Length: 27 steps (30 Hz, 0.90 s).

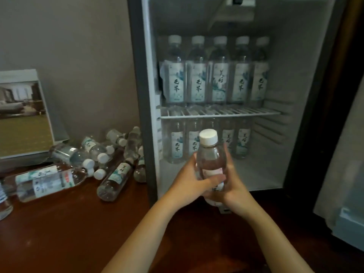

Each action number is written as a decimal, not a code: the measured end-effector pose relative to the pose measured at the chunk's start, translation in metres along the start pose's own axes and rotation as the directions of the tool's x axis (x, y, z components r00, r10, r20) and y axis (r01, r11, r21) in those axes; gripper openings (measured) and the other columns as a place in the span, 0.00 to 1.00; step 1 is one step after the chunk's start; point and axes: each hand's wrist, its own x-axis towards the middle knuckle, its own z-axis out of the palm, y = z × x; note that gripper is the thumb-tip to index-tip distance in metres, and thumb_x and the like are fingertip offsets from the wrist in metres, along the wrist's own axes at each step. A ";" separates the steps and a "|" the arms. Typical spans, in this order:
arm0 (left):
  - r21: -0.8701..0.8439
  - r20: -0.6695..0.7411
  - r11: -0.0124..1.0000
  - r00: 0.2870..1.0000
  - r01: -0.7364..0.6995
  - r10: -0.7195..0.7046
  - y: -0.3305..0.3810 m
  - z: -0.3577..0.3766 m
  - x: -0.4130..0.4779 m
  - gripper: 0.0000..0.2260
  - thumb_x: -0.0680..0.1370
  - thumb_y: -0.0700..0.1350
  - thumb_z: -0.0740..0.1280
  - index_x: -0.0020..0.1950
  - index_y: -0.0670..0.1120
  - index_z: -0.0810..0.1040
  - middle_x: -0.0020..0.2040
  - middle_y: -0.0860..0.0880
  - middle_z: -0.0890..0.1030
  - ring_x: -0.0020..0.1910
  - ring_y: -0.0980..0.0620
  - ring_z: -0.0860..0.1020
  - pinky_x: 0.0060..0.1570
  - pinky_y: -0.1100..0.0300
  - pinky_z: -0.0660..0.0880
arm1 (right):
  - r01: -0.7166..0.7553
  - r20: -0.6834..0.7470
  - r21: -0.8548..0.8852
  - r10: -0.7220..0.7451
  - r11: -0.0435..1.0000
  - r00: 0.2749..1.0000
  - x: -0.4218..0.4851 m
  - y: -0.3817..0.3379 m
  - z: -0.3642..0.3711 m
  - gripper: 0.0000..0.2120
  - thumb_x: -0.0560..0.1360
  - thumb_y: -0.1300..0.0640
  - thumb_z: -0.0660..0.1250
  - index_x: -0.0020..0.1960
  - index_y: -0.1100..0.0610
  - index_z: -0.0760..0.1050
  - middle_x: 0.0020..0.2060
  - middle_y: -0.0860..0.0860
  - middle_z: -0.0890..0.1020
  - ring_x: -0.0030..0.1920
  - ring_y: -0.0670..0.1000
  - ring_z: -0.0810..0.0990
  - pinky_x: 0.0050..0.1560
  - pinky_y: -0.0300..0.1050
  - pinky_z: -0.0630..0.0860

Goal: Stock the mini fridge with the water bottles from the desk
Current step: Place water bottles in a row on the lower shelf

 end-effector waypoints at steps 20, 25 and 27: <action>0.065 0.019 0.995 0.997 0.070 -0.071 -0.050 0.065 0.105 0.24 0.74 0.44 0.70 0.66 0.50 0.65 0.61 0.53 0.75 0.59 0.57 0.75 0.62 0.57 0.72 | -0.059 -0.220 -0.019 0.053 0.998 0.974 0.057 0.062 -0.077 0.54 0.64 0.67 0.73 0.76 0.49 0.40 0.68 0.46 0.68 0.65 0.39 0.71 0.60 0.33 0.71; 0.079 0.007 0.988 0.991 0.129 -0.130 -0.061 0.078 0.115 0.20 0.76 0.43 0.67 0.67 0.46 0.67 0.55 0.54 0.73 0.55 0.58 0.73 0.53 0.66 0.71 | -0.148 -0.337 -0.079 0.114 0.986 0.935 0.063 0.073 -0.091 0.40 0.68 0.69 0.71 0.72 0.56 0.52 0.62 0.51 0.74 0.59 0.44 0.76 0.63 0.46 0.73; 0.132 -0.053 0.979 0.987 0.158 -0.152 -0.069 0.083 0.121 0.18 0.77 0.44 0.66 0.65 0.45 0.69 0.56 0.51 0.75 0.56 0.55 0.73 0.54 0.64 0.69 | -0.199 -0.407 -0.156 0.120 0.968 0.906 0.063 0.080 -0.092 0.35 0.70 0.65 0.70 0.71 0.55 0.56 0.64 0.52 0.73 0.63 0.51 0.74 0.66 0.53 0.69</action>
